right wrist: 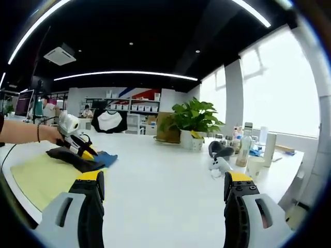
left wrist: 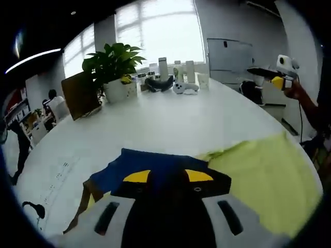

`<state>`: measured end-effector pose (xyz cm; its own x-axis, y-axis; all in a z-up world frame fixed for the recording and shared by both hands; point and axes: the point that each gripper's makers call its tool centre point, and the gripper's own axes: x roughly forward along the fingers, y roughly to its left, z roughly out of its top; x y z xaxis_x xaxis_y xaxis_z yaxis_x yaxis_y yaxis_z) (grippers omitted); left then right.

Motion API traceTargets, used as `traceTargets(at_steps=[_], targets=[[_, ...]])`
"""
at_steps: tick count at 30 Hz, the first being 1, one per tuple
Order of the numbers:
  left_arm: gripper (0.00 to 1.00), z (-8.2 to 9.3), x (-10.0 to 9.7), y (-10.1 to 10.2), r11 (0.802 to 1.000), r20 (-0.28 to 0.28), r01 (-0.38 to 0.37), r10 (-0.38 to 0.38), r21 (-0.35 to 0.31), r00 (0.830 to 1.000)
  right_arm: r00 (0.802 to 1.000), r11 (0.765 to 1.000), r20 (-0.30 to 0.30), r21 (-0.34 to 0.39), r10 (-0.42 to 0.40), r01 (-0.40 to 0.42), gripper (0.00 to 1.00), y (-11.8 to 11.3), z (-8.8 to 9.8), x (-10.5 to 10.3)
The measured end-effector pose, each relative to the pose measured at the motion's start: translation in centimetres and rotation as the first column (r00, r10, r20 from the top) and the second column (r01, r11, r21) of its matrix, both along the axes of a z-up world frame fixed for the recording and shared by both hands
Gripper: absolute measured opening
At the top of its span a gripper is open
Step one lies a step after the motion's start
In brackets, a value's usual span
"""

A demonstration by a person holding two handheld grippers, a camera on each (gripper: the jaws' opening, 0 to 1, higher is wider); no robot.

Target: Fold the garment on the visible template until the final outline fits inside the template.

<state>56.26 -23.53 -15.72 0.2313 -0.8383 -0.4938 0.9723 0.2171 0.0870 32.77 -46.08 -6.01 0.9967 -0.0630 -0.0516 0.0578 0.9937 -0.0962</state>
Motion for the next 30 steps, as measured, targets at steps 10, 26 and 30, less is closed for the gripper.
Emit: traceTargets(at_steps=[10, 26, 30], targets=[[0.14, -2.2, -0.1, -1.3, 0.999, -0.088, 0.039, -0.038, 0.01, 0.995, 1.0, 1.0, -0.004, -0.006, -0.028, 0.028, 0.99, -0.8, 0.1, -0.5], [0.01, -0.3, 0.6, -1.4, 0.997, -0.041, -0.011, 0.008, -0.081, 0.999, 1.0, 1.0, -0.017, -0.002, -0.025, 0.025, 0.99, -0.7, -0.5, 0.1], [0.01, 0.6, 1.6, -1.4, 0.984, -0.054, -0.091, 0.084, -0.152, 0.995, 0.999, 0.999, -0.011, 0.006, -0.034, 0.034, 0.99, -1.0, -0.4, -0.1]])
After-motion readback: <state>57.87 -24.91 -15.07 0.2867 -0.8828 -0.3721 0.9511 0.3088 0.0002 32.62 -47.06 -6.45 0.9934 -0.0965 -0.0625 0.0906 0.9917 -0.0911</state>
